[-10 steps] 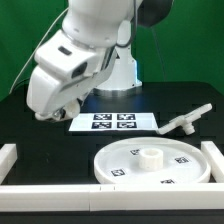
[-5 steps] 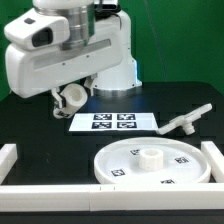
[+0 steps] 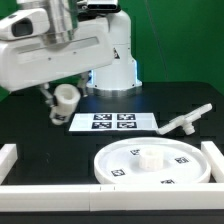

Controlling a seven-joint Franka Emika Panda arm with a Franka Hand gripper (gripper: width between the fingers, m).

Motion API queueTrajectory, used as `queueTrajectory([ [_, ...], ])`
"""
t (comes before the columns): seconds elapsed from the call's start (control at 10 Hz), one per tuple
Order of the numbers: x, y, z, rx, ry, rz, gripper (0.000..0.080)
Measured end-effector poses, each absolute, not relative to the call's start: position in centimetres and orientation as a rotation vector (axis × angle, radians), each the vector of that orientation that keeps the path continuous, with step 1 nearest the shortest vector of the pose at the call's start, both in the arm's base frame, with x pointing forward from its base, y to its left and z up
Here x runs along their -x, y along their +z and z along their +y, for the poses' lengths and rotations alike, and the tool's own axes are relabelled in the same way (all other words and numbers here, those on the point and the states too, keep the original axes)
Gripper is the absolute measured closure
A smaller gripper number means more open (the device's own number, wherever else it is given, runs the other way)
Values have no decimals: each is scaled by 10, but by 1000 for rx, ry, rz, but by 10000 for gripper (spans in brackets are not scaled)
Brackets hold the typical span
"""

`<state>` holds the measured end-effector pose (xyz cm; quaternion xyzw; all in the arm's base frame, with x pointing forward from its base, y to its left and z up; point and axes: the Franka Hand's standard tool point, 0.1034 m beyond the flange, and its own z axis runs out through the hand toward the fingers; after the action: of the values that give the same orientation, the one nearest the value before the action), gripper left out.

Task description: Assemble round table

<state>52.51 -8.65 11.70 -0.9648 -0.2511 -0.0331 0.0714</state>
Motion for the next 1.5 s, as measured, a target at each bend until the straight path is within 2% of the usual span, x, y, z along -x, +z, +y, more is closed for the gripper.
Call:
queueTrajectory([
  [0.2,-541,134,-59,2864,-227,-598,393],
  [0.3,-550,141,-57,2853,-323,-535,393],
  [0.6,-553,140,-73,2844,-507,-410,393],
  [0.9,-552,139,-69,2852,-474,-387,392],
  [1.3,-572,139,0,2892,-518,-212,392],
  [1.5,-575,141,4,2909,-526,-201,392],
])
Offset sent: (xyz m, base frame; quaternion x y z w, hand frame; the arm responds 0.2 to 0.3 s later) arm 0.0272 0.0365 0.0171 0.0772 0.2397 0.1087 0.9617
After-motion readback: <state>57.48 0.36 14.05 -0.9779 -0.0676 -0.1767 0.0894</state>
